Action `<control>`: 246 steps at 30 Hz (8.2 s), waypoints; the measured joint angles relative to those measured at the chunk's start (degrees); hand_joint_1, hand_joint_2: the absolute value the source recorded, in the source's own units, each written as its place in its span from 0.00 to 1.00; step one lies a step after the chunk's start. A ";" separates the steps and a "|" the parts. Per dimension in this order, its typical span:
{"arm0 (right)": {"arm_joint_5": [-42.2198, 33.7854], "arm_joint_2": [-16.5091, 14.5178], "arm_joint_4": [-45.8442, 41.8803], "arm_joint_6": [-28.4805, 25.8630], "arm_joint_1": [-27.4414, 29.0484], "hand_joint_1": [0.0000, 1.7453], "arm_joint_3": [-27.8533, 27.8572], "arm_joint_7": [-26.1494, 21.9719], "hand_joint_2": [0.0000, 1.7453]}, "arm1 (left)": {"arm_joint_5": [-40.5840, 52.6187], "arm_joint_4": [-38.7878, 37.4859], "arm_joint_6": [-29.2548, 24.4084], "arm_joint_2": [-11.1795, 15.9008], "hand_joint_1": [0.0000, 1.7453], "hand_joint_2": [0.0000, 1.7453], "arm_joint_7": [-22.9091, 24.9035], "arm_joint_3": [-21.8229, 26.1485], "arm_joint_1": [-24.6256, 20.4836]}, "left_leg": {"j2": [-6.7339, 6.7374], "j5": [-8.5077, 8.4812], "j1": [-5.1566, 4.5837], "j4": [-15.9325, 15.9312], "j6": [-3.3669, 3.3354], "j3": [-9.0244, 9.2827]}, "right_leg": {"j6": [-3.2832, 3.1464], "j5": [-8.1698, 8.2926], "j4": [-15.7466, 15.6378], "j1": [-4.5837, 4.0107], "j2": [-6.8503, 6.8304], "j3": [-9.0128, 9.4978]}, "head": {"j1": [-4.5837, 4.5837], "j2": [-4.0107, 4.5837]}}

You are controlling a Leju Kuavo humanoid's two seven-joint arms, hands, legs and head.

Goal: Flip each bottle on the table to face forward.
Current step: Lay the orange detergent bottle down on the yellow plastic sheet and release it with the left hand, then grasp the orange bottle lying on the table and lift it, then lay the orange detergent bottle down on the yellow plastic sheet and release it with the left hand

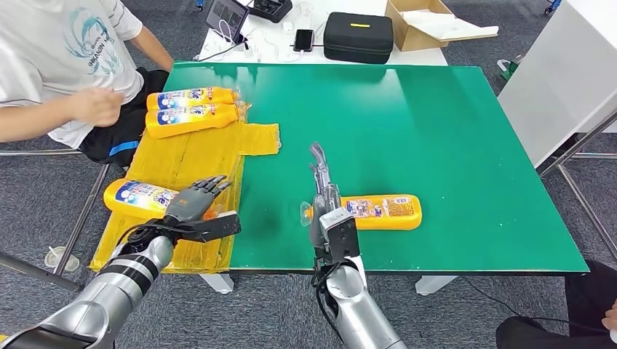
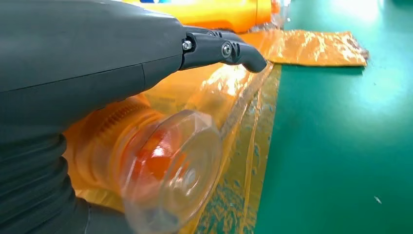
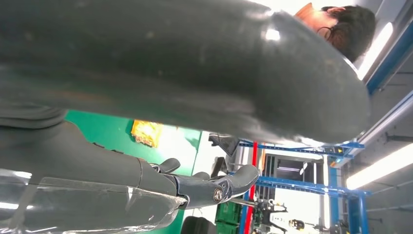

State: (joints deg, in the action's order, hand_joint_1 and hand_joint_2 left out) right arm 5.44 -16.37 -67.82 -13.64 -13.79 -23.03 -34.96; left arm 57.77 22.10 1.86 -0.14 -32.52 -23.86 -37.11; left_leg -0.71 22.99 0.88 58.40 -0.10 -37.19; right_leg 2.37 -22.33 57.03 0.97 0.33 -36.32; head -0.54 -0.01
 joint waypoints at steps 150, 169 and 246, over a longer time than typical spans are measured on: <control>22.32 -0.16 16.12 -13.85 1.32 1.00 9.67 -3.18 1.00 | -78.88 35.83 24.85 -14.29 0.00 1.00 6.96 7.57 21.56 | -0.15 0.03 0.00 0.01 0.00 -0.30 | 0.00 -0.03 -0.02 0.00 -0.14 -0.27 | -0.01 0.00; 24.14 -1.31 21.08 -15.32 -0.37 1.00 6.62 -2.76 1.00 | -78.19 32.99 24.60 -14.13 0.00 1.00 7.16 6.64 20.30 | -0.14 0.04 0.00 0.01 -0.01 -0.30 | 0.00 -0.03 -0.03 0.00 -0.13 -0.29 | -0.01 0.01; 3.49 -0.87 -2.26 -8.74 2.77 0.00 -1.67 -2.44 0.00 | 3.65 24.25 -40.96 -8.41 1.00 1.00 -2.37 24.30 6.81 | -0.01 -0.01 0.02 0.01 0.01 -0.28 | -0.02 0.01 -0.01 -0.02 -0.11 -0.33 | 0.00 0.01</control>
State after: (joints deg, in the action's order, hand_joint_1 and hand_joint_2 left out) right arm 8.93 -17.24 -70.08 -22.38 -11.03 -24.70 -37.40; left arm 61.42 46.34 -39.09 -8.55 -34.89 0.44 -30.30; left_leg -0.73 22.98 0.90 58.41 -0.10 -37.46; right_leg 2.35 -22.31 57.03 0.96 0.23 -36.66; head -0.54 0.00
